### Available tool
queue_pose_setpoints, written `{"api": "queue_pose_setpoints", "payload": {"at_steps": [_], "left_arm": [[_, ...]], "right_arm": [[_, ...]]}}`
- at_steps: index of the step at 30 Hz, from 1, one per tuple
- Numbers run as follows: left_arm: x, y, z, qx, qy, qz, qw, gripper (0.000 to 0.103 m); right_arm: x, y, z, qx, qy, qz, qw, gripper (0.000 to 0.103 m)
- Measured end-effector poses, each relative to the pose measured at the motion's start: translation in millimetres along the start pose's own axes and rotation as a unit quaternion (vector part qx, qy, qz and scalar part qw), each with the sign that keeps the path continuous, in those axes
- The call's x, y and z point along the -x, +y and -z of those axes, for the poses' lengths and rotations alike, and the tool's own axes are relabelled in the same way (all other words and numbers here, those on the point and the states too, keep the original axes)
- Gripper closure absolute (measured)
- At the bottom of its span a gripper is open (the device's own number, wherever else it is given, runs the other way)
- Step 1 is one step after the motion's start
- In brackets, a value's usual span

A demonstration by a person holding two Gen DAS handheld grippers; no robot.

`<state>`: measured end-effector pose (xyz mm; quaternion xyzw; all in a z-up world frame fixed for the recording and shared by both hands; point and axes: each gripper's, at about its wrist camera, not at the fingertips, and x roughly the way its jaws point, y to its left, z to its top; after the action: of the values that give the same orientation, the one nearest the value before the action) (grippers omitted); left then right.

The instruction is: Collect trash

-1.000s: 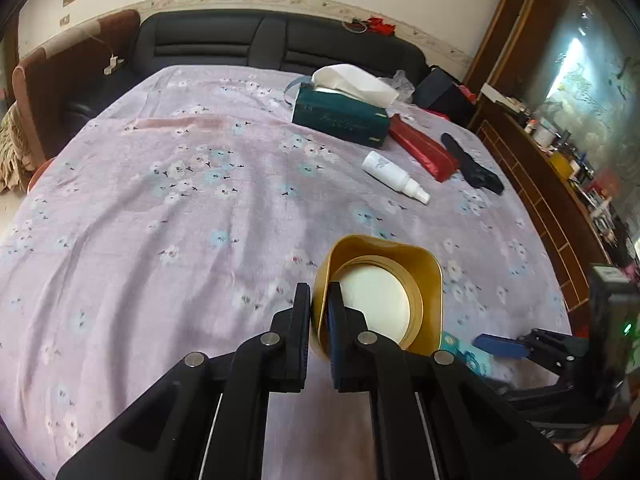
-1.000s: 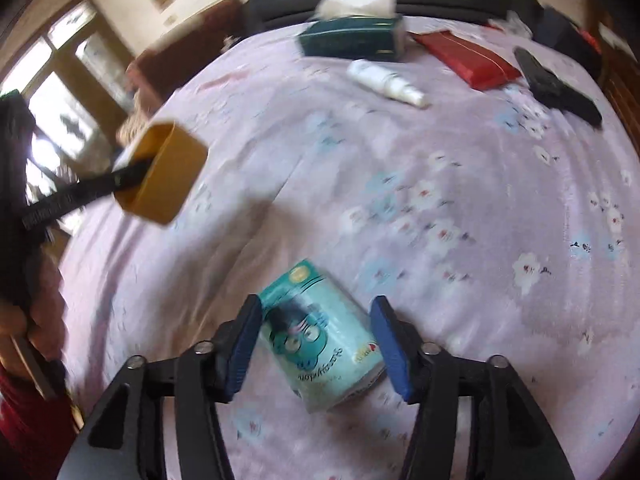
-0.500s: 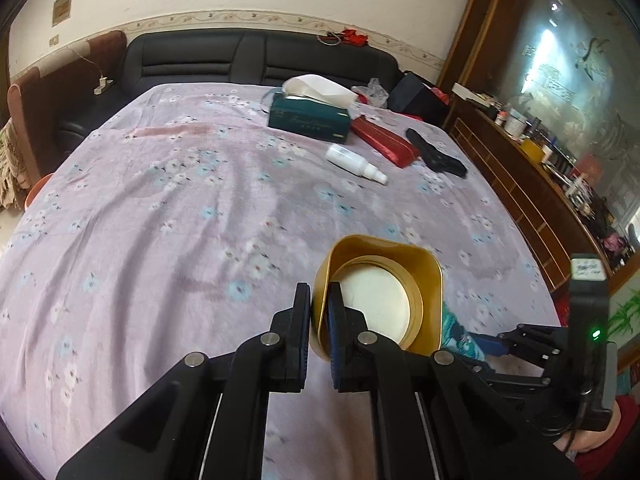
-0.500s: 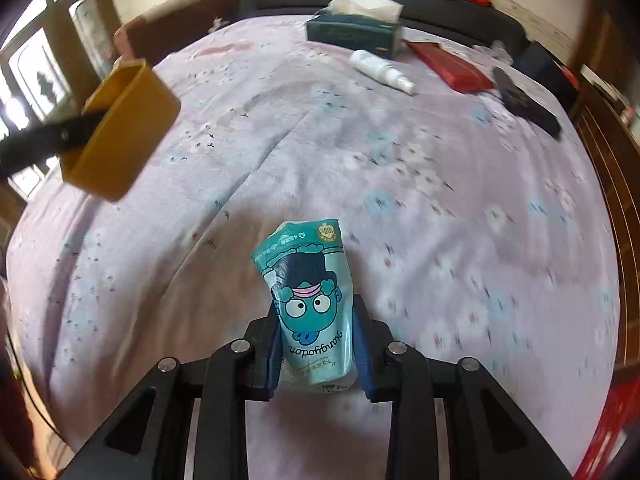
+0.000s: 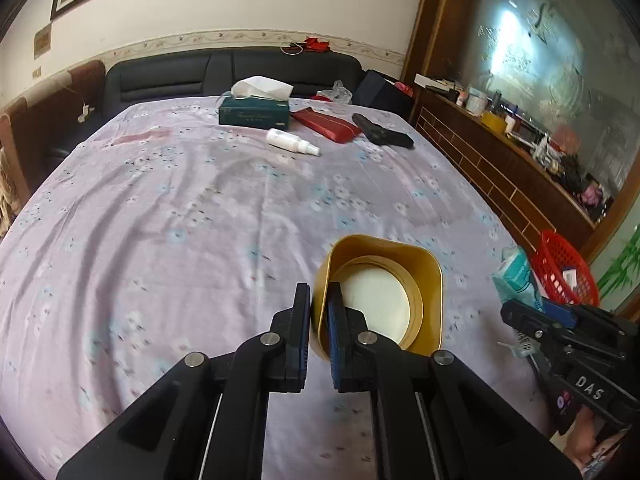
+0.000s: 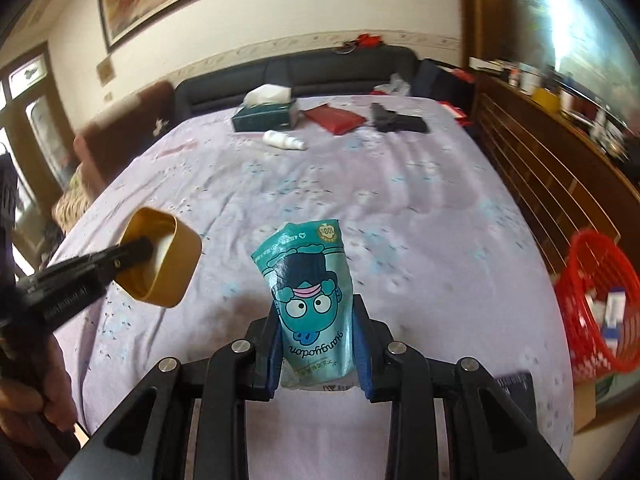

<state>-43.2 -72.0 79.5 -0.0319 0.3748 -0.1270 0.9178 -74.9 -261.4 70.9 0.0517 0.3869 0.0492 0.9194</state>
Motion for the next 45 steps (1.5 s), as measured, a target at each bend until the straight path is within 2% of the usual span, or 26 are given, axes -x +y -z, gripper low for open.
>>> {"api": "queue_pose_setpoints", "payload": {"at_steps": [3,14,45], "left_arm": [[-4.1,-15.6,9.9,-0.012,-0.001,-0.009,0.9999,0.096],[-8.9,-53.3,20.4,-0.049,0.002,-0.005,0.9988,0.096],[-9.5,-49.5,22.6,-0.051,0.003,-0.002,0.9987,0.096]], "right_arm": [[5.8,-12.0,11.1,-0.014,0.004,0.002,1.000,0.071],[14.9,-27.9,24.9,-0.033,-0.007,0.002,0.999,0.071],[16.3,-23.5,25.4,-0.027,-0.007,0.005,1.000,0.071]]}}
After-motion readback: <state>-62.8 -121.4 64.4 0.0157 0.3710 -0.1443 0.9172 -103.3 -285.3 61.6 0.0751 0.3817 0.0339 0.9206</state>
